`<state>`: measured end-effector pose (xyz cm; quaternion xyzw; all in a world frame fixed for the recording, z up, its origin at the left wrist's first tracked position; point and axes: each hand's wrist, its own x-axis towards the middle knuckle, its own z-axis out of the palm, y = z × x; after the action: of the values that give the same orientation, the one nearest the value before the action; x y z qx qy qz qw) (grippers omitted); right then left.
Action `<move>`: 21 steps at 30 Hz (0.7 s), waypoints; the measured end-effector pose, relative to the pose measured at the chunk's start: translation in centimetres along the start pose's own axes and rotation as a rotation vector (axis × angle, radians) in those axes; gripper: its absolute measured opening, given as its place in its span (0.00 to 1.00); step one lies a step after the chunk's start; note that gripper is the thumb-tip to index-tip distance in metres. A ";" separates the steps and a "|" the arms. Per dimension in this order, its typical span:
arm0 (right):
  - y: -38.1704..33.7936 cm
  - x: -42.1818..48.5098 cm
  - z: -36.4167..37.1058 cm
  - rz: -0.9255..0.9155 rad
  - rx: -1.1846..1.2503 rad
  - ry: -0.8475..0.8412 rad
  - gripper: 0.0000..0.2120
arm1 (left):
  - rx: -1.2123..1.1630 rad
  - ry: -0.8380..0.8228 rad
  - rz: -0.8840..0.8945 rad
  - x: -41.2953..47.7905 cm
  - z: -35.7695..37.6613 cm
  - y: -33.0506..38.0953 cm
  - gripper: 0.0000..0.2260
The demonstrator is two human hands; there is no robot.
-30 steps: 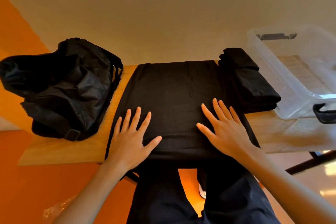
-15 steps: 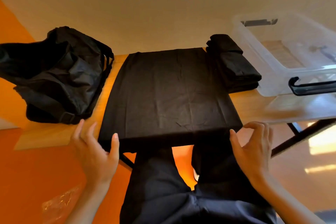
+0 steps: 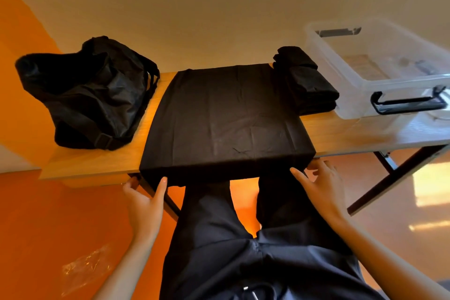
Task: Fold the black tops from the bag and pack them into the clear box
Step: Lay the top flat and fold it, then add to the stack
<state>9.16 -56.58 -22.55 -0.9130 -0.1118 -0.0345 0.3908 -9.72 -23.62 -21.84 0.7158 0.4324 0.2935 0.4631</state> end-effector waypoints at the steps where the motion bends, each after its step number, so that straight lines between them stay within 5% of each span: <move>1: -0.2 0.0 -0.2 0.001 0.027 -0.007 0.11 | -0.035 0.001 -0.021 0.2 0.0 -0.1 0.30; 10: -0.1 -0.9 -1.2 0.080 0.212 -0.053 0.07 | -0.104 -0.175 -0.065 0.4 -0.3 0.1 0.07; 16: -1.6 -2.1 -3.3 0.185 0.541 -0.125 0.08 | -0.142 -0.304 -0.024 -1.6 -3.1 -0.1 0.09; 21: -3.7 -3.2 -5.1 0.211 0.672 -0.147 0.06 | -0.209 -0.257 0.030 -3.6 -4.9 1.3 0.06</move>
<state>5.30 -58.39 -16.90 -0.7402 -0.0499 0.1107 0.6614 -14.91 -25.13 -18.77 0.7016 0.3260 0.2497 0.5824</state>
